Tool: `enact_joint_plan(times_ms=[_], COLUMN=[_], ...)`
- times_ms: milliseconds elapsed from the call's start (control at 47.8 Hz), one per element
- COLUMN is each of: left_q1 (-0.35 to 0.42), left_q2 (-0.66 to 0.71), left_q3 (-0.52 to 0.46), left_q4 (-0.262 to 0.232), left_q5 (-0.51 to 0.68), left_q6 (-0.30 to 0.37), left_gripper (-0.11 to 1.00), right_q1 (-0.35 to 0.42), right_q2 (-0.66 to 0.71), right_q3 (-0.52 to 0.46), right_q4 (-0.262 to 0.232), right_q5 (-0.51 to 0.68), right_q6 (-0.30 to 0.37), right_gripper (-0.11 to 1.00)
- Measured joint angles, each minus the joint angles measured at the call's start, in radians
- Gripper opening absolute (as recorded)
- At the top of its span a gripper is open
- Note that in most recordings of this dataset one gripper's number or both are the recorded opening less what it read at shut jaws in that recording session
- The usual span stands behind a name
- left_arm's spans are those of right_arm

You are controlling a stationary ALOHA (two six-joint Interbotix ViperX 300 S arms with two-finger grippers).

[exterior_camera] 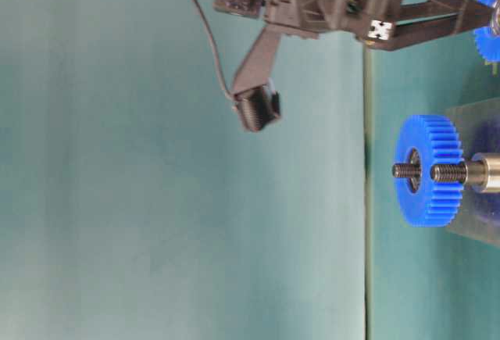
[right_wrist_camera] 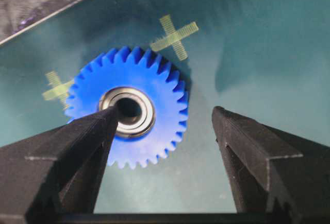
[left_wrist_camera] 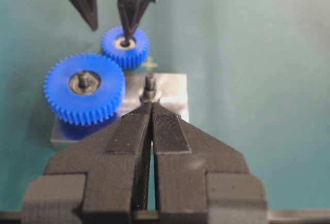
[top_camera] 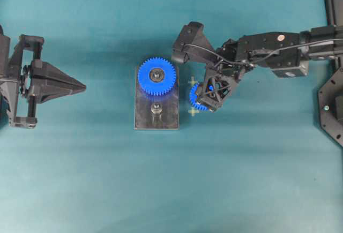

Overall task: Fit the small gear onto the shaft.
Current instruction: 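Close the right gripper on the small blue gear's hub and lift, then carry the small gear left over the empty shaft beside the large gear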

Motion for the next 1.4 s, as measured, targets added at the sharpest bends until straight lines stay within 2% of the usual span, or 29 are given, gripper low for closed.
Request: enact_joint_plan(times_ms=[84, 272, 502, 565, 670, 711, 1046, 1172, 1297, 1402], left_q1=[0.000, 0.000, 0.000, 0.000, 0.000, 0.000, 0.000, 0.000, 0.000, 0.000], left_q2=[0.002, 0.002, 0.002, 0.002, 0.002, 0.002, -0.006, -0.009, -0.012, -0.015], left_q3=[0.000, 0.000, 0.005, 0.005, 0.005, 0.006, 0.006, 0.006, 0.006, 0.006], left_q4=[0.000, 0.000, 0.000, 0.000, 0.000, 0.000, 0.000, 0.000, 0.000, 0.000], left_q5=[0.000, 0.000, 0.000, 0.002, 0.000, 0.000, -0.003, -0.003, -0.003, -0.003], left_q6=[0.000, 0.000, 0.000, 0.000, 0.000, -0.002, 0.000, 0.000, 0.000, 0.000], left_gripper=[0.00, 0.00, 0.00, 0.00, 0.00, 0.00, 0.00, 0.00, 0.00, 0.00], right_q1=[-0.002, 0.002, 0.006, 0.011, 0.023, 0.025, 0.023, 0.032, 0.052, 0.074], right_q2=[0.012, 0.038, 0.052, 0.058, 0.063, 0.063, 0.052, 0.018, 0.000, 0.002], right_q3=[-0.005, -0.011, -0.029, -0.041, -0.054, -0.054, -0.083, -0.143, -0.235, -0.310], right_q4=[-0.017, -0.069, -0.078, -0.078, -0.080, -0.080, -0.069, -0.043, -0.002, 0.014], right_q5=[0.002, 0.009, 0.051, 0.074, 0.097, 0.098, 0.104, 0.152, 0.202, 0.242], right_q6=[0.006, 0.075, 0.083, 0.084, 0.084, 0.084, 0.089, 0.089, 0.091, 0.089], right_gripper=[0.81, 0.80, 0.75, 0.68, 0.41, 0.34, 0.35, 0.35, 0.35, 0.35])
